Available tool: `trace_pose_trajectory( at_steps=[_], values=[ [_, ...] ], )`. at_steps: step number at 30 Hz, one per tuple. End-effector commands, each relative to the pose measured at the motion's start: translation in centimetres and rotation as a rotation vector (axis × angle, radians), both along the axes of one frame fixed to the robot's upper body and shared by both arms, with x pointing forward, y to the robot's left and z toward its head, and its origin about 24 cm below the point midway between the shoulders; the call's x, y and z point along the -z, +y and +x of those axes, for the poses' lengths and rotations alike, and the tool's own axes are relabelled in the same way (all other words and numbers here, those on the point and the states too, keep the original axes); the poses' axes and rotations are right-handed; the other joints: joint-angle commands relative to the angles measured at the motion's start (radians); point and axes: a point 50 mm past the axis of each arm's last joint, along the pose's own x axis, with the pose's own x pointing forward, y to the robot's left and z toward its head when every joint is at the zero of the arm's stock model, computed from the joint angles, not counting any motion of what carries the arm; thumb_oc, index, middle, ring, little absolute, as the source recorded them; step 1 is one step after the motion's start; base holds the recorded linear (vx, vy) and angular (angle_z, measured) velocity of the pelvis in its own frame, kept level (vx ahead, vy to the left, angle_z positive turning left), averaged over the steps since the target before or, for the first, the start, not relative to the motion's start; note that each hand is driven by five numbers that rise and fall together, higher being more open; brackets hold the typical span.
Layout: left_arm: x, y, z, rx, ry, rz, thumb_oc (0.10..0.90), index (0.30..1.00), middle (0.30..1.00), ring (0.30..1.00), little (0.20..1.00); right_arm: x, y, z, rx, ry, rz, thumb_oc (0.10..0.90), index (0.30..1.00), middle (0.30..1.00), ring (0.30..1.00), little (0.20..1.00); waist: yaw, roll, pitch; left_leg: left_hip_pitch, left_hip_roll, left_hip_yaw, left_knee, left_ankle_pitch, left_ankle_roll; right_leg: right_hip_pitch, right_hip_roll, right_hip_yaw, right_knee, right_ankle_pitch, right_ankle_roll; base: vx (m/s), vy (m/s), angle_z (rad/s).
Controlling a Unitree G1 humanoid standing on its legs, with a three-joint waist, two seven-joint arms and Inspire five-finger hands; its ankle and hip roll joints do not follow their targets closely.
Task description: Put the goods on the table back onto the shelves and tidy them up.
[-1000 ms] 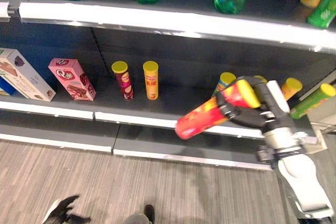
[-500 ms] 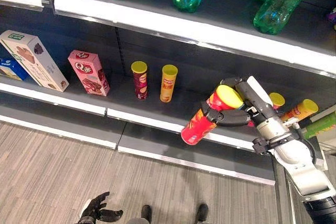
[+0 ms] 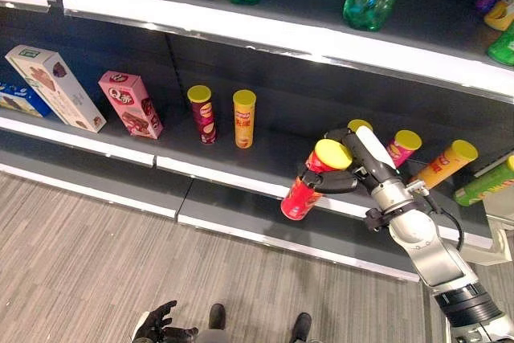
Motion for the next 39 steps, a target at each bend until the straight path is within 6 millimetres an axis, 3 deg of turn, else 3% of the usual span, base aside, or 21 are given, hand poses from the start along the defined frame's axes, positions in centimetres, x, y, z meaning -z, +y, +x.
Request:
trace_pose_trajectory(
  at_steps=[1,7,12,16,20,21,25,29,39],
  values=[
    [-1.5,1.6,1.5,0.04,-0.077,0.072,0.8,0.9,0.9,0.9,0.9,-7.8,1.3,1.2,-0.021,-0.366,-0.004,0.4,0.3,0.3,0.3,0.3,0.03,0.008,-0.018,0.007,0.021,-0.048,0.003,-0.089,-0.014,0.045,-0.094,-0.038,0.045,-0.065,0.084,-0.01,0.006,0.15],
    [-1.6,1.7,1.7,0.045,-0.091,0.08,0.8,0.9,0.9,0.9,0.9,-8.6,1.3,2.3,0.039,-0.426,-0.049,0.4,0.3,0.3,0.3,0.3,0.047,0.02,-0.001,-0.009,0.016,-0.058,0.003,-0.083,-0.011,0.029,-0.101,-0.045,0.05,-0.06,0.085,-0.01,0.002,0.05],
    [-1.9,1.4,2.6,0.064,-0.12,0.093,0.8,0.9,0.9,0.9,0.9,-9.6,0.6,3.8,0.174,-0.518,-0.11,0.4,0.3,0.3,0.3,0.3,0.078,0.049,0.029,-0.055,0.007,-0.088,0.003,-0.065,-0.011,0.004,-0.109,-0.066,0.053,-0.054,0.088,-0.04,0.011,0.11],
    [-2.2,0.8,3.6,0.091,-0.155,0.099,0.8,0.9,0.9,0.9,0.9,-10.7,-1.1,4.4,0.308,-0.599,-0.115,0.4,0.3,0.3,0.3,0.3,0.105,0.069,0.057,-0.106,0.002,-0.12,0.003,-0.044,-0.015,-0.022,-0.115,-0.094,0.055,-0.049,0.09,-0.04,0.016,0.24],
    [-2.4,0.2,4.8,0.092,-0.195,0.084,0.8,0.9,0.9,0.9,0.9,-12.6,-2.9,4.3,0.422,-0.702,-0.111,0.4,0.3,0.3,0.3,0.3,0.124,0.087,0.079,-0.16,-0.003,-0.15,0.003,-0.024,-0.021,-0.046,-0.123,-0.127,0.062,-0.047,0.091,-0.05,0.005,0.32],
    [-2.6,-0.1,5.3,0.054,-0.226,0.066,0.8,0.9,0.9,0.9,0.9,-13.8,-4.1,4.3,0.511,-0.768,-0.138,0.4,0.3,0.3,0.3,0.3,0.139,0.095,0.091,-0.184,-0.008,-0.167,0.003,-0.021,-0.025,-0.054,-0.123,-0.143,0.064,-0.051,0.092,-0.02,0.008,0.38],
    [-2.7,-0.2,5.6,0.063,-0.241,0.077,0.8,0.9,0.9,0.9,0.9,-15.1,-5.0,4.2,0.582,-0.838,-0.173,0.4,0.3,0.3,0.3,0.3,0.149,0.102,0.105,-0.214,-0.013,-0.178,0.003,-0.013,-0.026,-0.075,-0.129,-0.15,0.068,-0.047,0.095,-0.01,0.018,0.2],
    [-2.8,-0.5,5.9,0.07,-0.258,0.072,0.8,0.9,0.9,0.9,0.9,-16.0,-7.2,3.8,0.675,-0.874,-0.207,0.4,0.3,0.3,0.3,0.3,0.157,0.104,0.115,-0.245,-0.02,-0.192,0.003,-0.008,-0.025,-0.093,-0.133,-0.162,0.066,-0.044,0.1,0.0,0.01,0.1],
    [-3.0,-0.8,6.4,0.078,-0.279,0.073,0.8,0.9,0.9,0.9,0.9,-16.7,-9.9,3.4,0.806,-0.892,-0.195,0.4,0.3,0.3,0.3,0.3,0.157,0.102,0.132,-0.267,-0.029,-0.209,0.004,-0.006,-0.023,-0.106,-0.136,-0.169,0.074,-0.051,0.101,0.01,-0.002,0.05]
  ],
)
